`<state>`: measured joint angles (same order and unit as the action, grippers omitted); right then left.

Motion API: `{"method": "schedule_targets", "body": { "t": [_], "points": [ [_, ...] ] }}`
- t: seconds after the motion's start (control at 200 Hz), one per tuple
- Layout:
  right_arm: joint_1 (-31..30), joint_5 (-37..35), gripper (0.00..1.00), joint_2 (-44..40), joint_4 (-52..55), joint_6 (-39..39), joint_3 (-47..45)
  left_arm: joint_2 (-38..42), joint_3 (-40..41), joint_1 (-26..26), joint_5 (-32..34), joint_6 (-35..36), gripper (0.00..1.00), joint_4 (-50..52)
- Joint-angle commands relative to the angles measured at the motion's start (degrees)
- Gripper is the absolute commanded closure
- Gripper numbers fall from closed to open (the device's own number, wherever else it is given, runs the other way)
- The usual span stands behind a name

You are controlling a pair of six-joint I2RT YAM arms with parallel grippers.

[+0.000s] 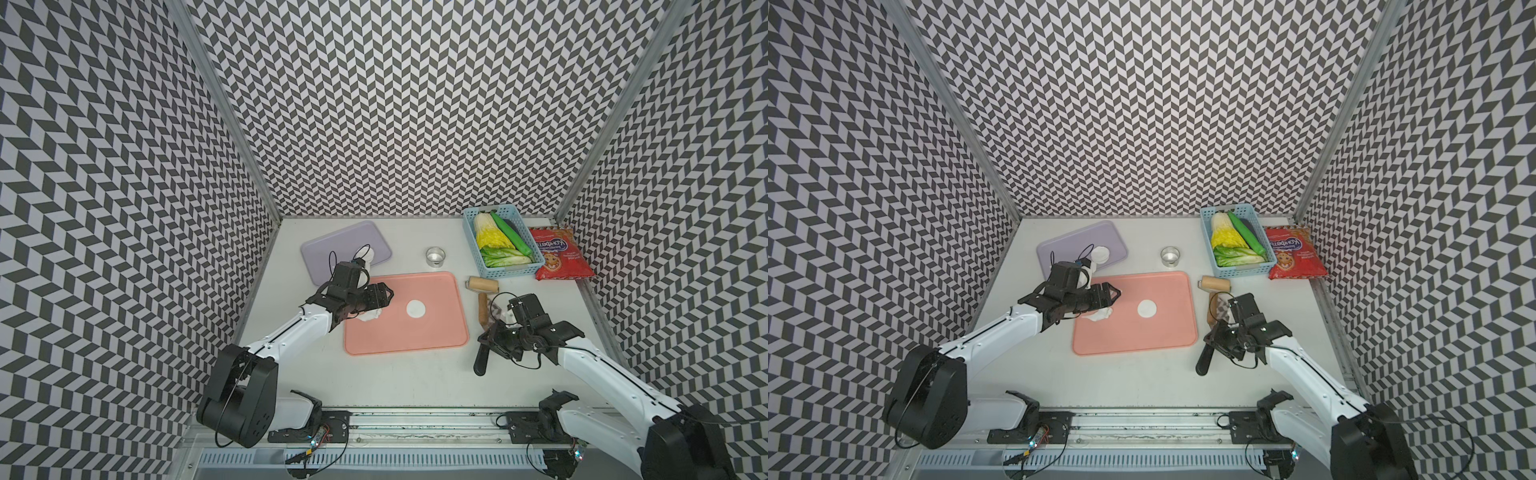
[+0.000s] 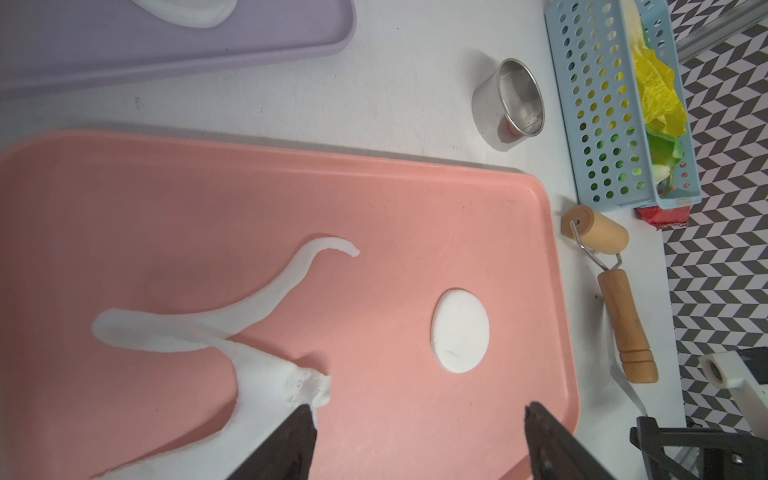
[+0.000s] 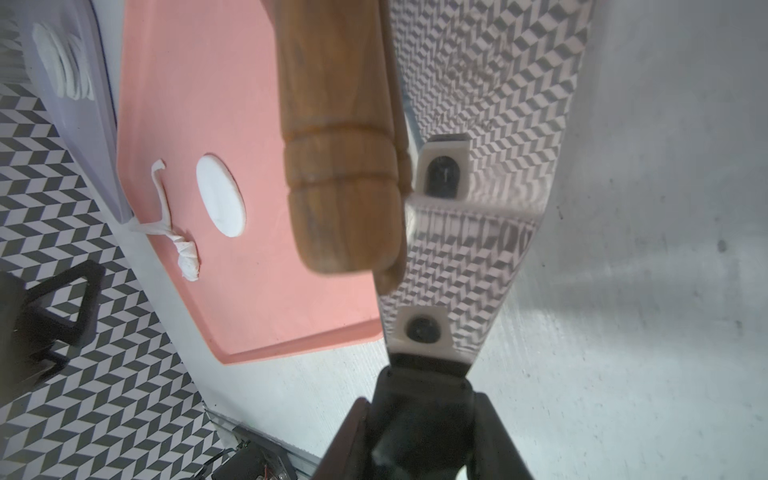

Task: Roll out the dumpling wrappers from the dough
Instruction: Pick up the spatula from the center of the board.

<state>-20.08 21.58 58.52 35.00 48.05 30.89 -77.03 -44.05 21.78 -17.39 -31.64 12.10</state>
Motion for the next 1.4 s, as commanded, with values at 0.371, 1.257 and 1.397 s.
{"method": "schedule_targets", "body": {
  "t": [0.371,1.257,1.397],
  "points": [
    [-0.84,-14.75,1.0,-3.58,2.26,0.44,-2.45,-1.8,-0.51,0.72,-1.89,-1.33,0.21,-2.32],
    [1.28,-42.07,1.0,-7.81,15.0,5.78,6.19,-4.43,-2.88,0.81,-2.73,-0.13,0.22,-2.08],
    [2.94,-40.67,1.0,-8.51,15.32,5.38,6.17,-5.22,-3.14,0.81,-3.27,-0.27,0.22,-2.51]
  ]
}}
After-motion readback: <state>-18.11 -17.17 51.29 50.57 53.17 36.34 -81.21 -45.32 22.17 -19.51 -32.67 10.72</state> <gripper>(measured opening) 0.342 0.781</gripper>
